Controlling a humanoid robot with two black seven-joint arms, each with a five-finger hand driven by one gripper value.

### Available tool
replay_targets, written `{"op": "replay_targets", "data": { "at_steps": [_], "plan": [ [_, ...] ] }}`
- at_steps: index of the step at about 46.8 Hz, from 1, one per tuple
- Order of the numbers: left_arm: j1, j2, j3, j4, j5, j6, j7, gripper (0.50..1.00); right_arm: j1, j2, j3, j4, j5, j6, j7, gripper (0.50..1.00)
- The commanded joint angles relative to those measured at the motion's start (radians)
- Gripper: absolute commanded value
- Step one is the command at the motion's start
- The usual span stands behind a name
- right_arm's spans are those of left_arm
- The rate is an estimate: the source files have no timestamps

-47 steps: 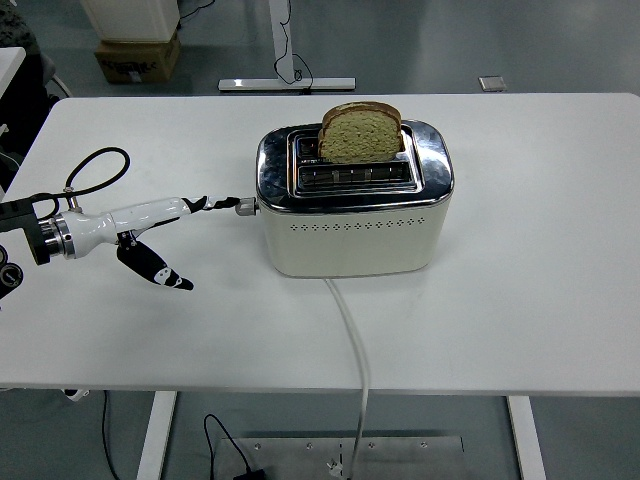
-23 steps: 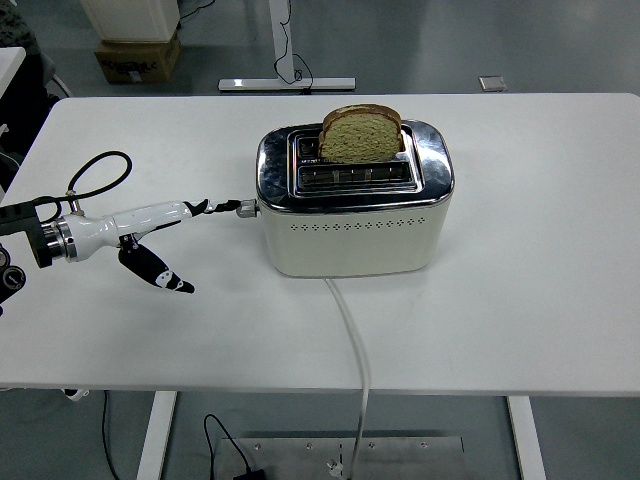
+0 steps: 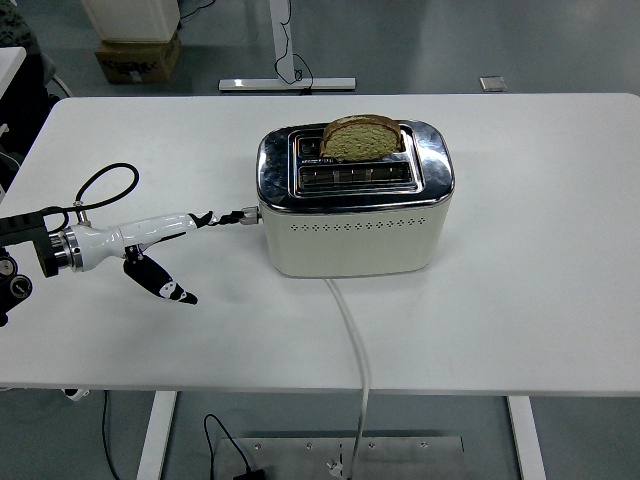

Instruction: Press down toaster

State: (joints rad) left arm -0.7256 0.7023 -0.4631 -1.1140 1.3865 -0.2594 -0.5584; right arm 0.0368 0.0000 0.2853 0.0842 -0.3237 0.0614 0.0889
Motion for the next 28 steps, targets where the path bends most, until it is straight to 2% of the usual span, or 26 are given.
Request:
{"op": "replay_targets", "data": {
  "at_steps": [1, 28],
  "plan": [
    [0.002, -0.003, 0.004, 0.008, 0.0, 0.0, 0.0, 1.0, 0.0, 0.0, 0.0, 0.0, 0.0, 0.0, 0.0, 0.998],
    [0.002, -0.041, 0.011, 0.062, -0.001, 0.005, 0.0, 1.0, 0.0, 0.0, 0.0, 0.0, 0.0, 0.0, 0.0, 0.998]
  ]
}}
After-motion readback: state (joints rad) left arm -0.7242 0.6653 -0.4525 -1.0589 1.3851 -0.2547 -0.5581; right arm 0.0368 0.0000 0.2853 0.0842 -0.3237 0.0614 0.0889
